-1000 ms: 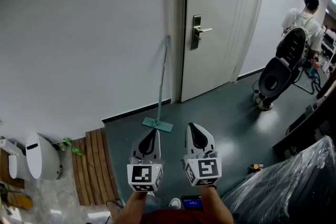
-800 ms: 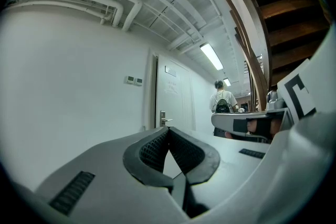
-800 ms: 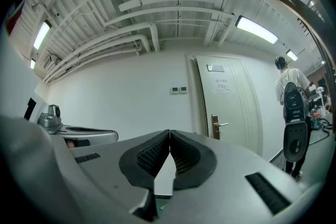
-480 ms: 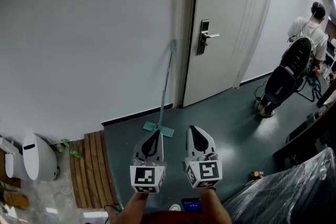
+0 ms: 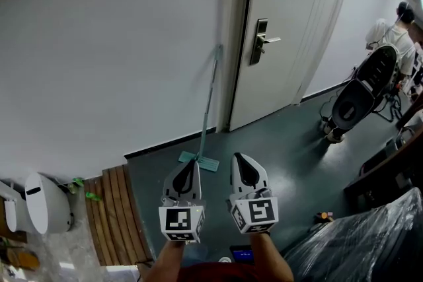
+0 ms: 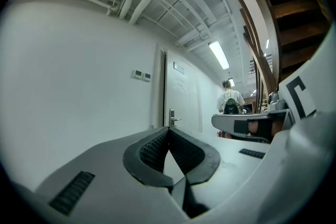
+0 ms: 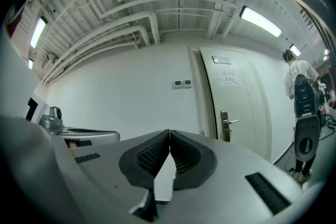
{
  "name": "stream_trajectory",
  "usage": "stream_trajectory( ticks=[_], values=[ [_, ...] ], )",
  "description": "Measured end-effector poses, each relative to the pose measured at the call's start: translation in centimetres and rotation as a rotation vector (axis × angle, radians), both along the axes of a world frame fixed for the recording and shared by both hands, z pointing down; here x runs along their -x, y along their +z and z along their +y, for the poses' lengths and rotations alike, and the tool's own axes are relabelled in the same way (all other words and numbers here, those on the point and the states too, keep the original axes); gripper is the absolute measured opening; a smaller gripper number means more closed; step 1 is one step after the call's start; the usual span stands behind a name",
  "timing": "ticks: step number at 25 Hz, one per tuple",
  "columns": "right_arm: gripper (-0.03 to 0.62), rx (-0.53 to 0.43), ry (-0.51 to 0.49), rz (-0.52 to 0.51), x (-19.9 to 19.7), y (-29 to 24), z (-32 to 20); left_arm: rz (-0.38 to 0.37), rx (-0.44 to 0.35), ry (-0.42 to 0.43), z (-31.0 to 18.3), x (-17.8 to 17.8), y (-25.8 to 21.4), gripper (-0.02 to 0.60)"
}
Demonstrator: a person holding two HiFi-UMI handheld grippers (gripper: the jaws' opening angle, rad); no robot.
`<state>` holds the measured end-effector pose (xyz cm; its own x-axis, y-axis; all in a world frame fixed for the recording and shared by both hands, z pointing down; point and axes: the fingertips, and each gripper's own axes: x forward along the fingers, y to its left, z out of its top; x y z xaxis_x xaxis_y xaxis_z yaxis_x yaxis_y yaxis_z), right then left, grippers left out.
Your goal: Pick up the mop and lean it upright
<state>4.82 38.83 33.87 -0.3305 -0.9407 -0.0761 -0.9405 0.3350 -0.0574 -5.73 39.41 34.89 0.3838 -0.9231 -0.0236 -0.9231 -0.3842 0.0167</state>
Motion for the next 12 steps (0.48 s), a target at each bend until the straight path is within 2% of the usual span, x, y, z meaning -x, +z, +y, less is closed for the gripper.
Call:
stream_trajectory(
  ticks=[12],
  values=[
    [0.018, -0.004, 0.056, 0.014, 3.7, 0.0, -6.6, -0.016, -0.034, 0.066, -6.7, 4.0, -0.9, 0.013]
  ],
)
